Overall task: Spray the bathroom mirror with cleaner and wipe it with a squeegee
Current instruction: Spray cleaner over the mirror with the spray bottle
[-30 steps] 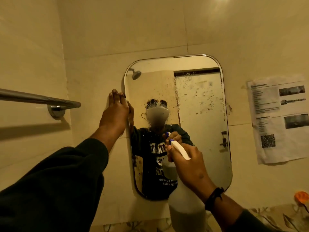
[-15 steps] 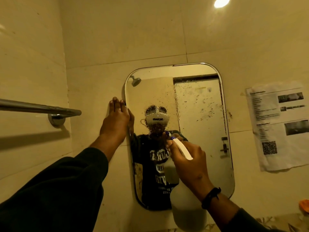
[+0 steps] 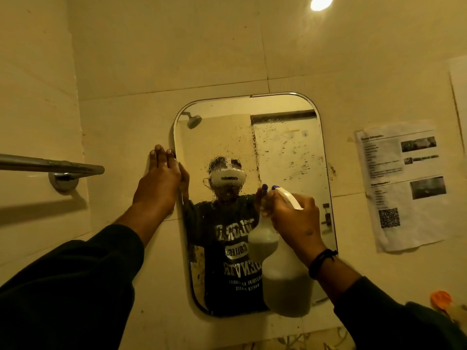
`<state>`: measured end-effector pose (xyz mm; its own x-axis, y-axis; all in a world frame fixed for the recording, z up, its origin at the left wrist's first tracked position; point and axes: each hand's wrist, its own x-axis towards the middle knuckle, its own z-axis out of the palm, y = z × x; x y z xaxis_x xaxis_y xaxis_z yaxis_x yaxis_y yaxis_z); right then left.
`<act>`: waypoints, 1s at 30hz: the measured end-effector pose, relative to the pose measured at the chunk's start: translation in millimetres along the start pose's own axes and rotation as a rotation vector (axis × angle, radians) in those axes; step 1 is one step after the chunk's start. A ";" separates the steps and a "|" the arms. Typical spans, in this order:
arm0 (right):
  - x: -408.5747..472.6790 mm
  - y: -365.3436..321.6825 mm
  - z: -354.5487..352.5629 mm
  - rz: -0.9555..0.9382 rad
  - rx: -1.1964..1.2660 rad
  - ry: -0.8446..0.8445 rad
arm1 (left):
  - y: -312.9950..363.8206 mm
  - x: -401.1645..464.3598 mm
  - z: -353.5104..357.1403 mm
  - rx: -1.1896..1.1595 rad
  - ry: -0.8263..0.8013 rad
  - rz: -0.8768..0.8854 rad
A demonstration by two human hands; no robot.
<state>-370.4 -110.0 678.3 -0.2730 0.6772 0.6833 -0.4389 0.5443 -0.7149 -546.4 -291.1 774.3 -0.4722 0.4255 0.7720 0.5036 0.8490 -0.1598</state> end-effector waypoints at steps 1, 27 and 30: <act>2.2 -0.6 -3.8 -0.017 -0.009 0.011 | -0.1 0.0 -0.3 0.000 0.002 0.003; 37.9 -21.7 -49.1 -0.018 -0.152 0.067 | 3.2 -3.3 -5.1 0.036 -0.016 -0.004; 41.4 -26.5 -48.5 0.011 -0.104 0.102 | 3.7 -3.7 -6.2 0.028 -0.031 -0.007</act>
<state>-328.5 -72.4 718.3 -0.1863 0.7277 0.6602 -0.3439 0.5811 -0.7376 -538.3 -291.5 774.6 -0.4979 0.4289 0.7537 0.4801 0.8601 -0.1722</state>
